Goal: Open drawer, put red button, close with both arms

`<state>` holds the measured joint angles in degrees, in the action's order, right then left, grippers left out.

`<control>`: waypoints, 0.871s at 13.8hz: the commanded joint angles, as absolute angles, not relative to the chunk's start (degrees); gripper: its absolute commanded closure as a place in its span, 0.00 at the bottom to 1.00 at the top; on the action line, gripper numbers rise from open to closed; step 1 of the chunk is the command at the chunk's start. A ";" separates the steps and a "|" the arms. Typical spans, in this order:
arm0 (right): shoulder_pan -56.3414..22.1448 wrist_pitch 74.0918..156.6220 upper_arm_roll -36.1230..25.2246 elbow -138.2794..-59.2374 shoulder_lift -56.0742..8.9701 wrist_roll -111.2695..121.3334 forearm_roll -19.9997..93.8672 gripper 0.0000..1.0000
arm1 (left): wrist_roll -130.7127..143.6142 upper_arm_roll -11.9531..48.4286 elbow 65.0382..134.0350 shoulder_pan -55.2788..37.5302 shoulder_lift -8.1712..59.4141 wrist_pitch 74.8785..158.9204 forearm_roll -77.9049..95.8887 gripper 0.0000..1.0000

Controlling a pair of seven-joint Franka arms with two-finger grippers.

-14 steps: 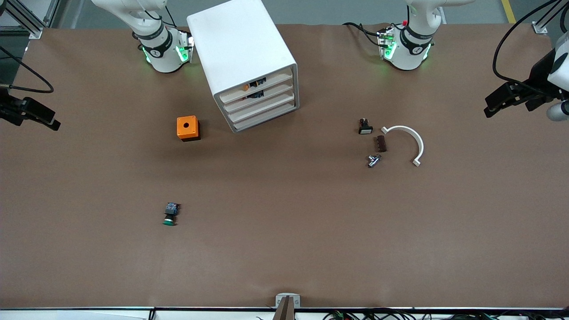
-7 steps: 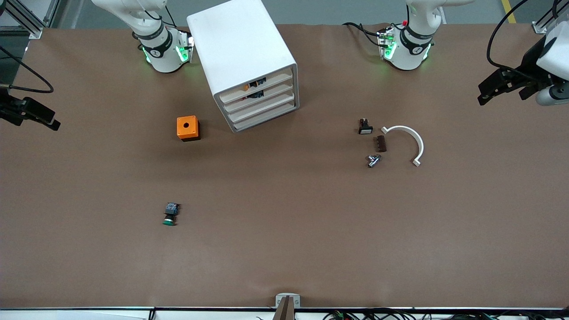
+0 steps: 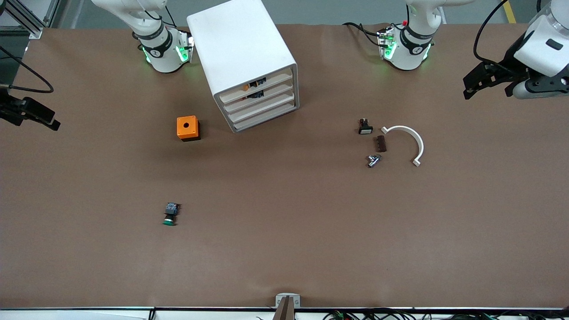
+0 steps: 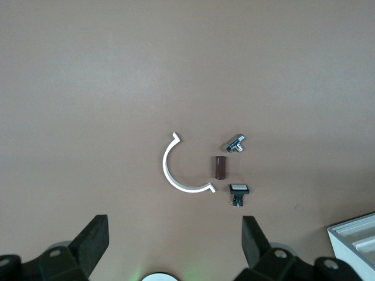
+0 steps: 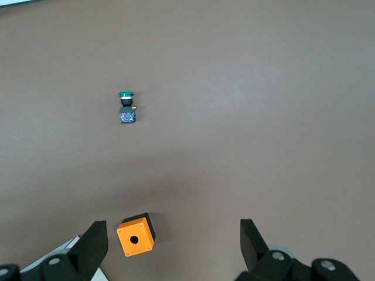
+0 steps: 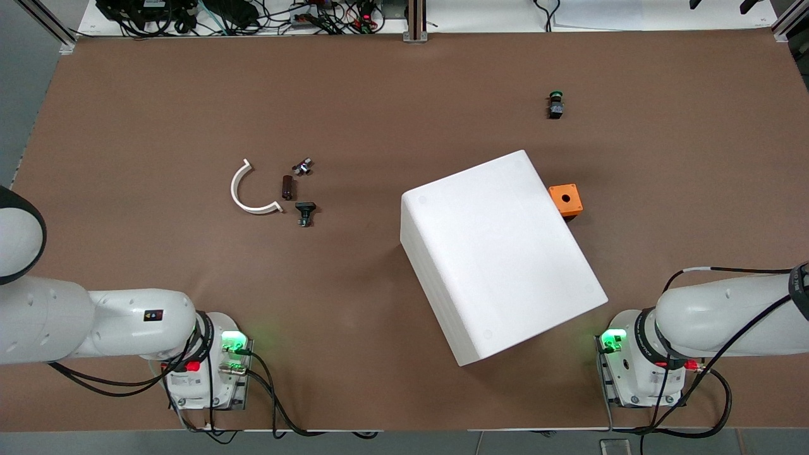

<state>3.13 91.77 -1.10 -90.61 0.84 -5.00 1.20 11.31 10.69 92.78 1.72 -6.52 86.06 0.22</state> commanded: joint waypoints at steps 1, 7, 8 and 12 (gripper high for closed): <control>4.04 91.49 -0.35 -90.53 1.67 -4.48 0.44 0.00 | 10.99 11.16 93.60 2.81 -7.91 85.08 1.14 0.00; 4.04 91.58 -0.35 -90.44 1.67 -4.39 0.44 0.00 | 11.42 10.81 93.34 2.72 -6.94 85.17 1.32 0.00; 4.04 91.58 -0.35 -90.53 1.67 -4.39 0.44 0.00 | 11.43 10.81 93.25 2.64 -6.68 85.08 1.32 0.00; 4.04 91.58 -0.35 -90.44 1.67 -4.39 0.44 0.00 | 11.51 10.81 93.25 2.72 -6.68 85.17 1.23 0.00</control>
<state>3.13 91.78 -1.12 -90.58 0.87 -5.00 1.18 11.32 10.47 93.16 1.87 -6.37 85.45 0.23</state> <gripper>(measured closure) 0.000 0.000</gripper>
